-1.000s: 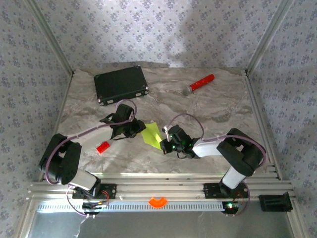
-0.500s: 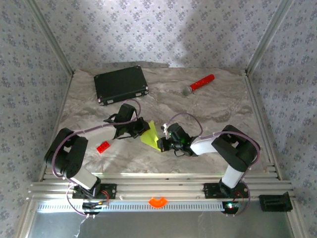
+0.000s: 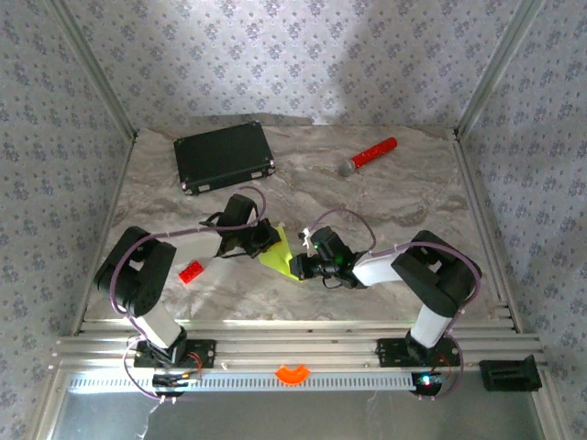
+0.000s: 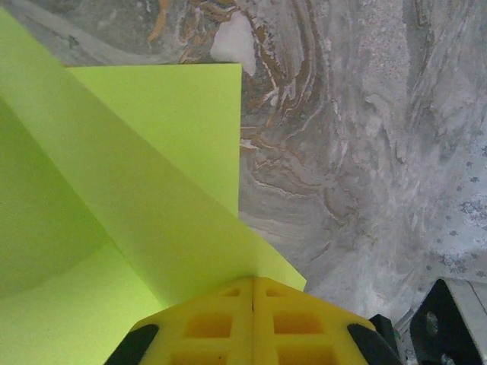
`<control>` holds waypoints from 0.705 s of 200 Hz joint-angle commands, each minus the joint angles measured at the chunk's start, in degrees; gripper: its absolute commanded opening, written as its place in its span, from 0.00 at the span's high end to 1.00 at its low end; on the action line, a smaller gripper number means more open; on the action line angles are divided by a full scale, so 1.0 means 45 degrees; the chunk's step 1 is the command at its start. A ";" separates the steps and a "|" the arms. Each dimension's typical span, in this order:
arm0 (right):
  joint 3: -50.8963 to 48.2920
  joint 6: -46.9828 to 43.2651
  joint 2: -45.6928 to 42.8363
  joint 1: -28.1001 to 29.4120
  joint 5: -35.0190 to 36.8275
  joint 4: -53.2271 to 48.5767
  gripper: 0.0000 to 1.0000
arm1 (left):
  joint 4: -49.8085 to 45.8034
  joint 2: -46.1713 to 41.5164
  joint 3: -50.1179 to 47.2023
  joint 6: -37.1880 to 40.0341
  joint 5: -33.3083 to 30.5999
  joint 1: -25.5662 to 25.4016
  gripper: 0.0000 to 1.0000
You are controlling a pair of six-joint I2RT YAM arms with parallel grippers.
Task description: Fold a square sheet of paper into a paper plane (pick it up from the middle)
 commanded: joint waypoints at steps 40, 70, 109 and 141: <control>0.0038 0.0005 -0.0157 -0.0096 -0.0225 -0.0927 0.84 | -0.0834 0.0158 0.0352 0.0516 -0.0488 -0.0128 0.94; 0.0031 -0.0010 -0.0216 -0.0080 -0.0214 -0.0887 0.87 | -0.0943 0.0167 0.0360 0.0615 -0.0559 -0.0154 0.94; -0.0113 -0.0039 -0.0116 0.0085 0.0061 -0.0888 0.93 | -0.0632 0.0282 0.0483 0.0693 -0.0383 -0.0187 0.93; -0.0177 -0.0036 0.0094 0.0301 0.0246 -0.0927 0.91 | -0.0799 0.0509 0.0600 0.0771 -0.0297 -0.0238 0.93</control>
